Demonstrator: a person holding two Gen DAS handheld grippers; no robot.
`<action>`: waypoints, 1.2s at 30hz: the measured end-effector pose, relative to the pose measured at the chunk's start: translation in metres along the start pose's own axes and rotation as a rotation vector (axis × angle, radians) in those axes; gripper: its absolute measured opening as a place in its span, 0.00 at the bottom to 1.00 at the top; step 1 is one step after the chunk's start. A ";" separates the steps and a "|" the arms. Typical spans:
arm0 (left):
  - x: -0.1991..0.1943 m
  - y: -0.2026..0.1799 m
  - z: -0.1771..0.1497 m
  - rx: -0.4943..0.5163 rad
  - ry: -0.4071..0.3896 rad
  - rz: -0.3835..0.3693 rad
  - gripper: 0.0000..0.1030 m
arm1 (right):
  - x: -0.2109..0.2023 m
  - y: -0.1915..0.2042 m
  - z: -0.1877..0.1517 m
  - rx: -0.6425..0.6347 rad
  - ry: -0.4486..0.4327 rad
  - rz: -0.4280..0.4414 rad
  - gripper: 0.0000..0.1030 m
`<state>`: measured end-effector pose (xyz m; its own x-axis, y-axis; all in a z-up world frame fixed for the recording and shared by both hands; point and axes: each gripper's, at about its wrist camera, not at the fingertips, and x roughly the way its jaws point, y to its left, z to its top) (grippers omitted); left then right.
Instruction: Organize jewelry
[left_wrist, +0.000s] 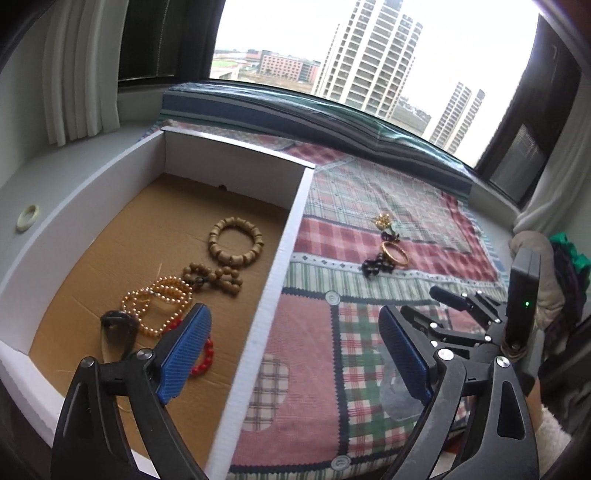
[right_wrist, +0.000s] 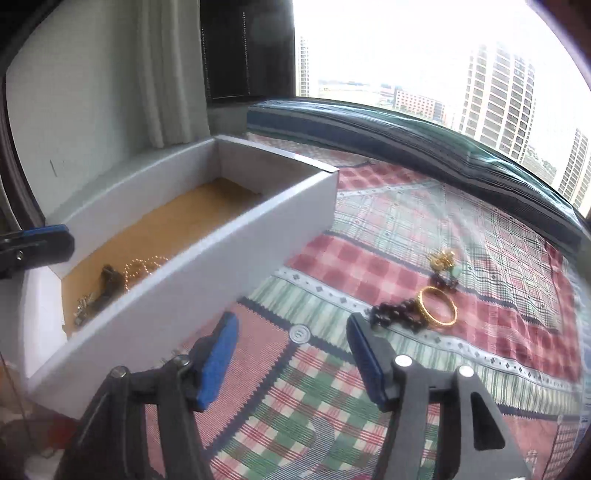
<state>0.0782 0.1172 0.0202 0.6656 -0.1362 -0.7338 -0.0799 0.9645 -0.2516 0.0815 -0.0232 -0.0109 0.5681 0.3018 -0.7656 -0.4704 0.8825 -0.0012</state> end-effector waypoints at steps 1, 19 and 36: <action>0.005 -0.013 -0.005 0.018 0.013 -0.023 0.91 | 0.001 -0.018 -0.016 0.020 0.017 -0.042 0.60; 0.178 -0.135 -0.046 0.232 0.162 0.103 0.92 | 0.000 -0.208 -0.155 0.411 0.075 -0.400 0.69; 0.223 -0.133 -0.036 0.227 0.107 0.146 1.00 | 0.001 -0.210 -0.158 0.433 0.070 -0.377 0.73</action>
<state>0.2111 -0.0495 -0.1327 0.5759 -0.0034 -0.8175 0.0065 1.0000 0.0004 0.0743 -0.2650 -0.1134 0.5900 -0.0741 -0.8040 0.0837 0.9960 -0.0304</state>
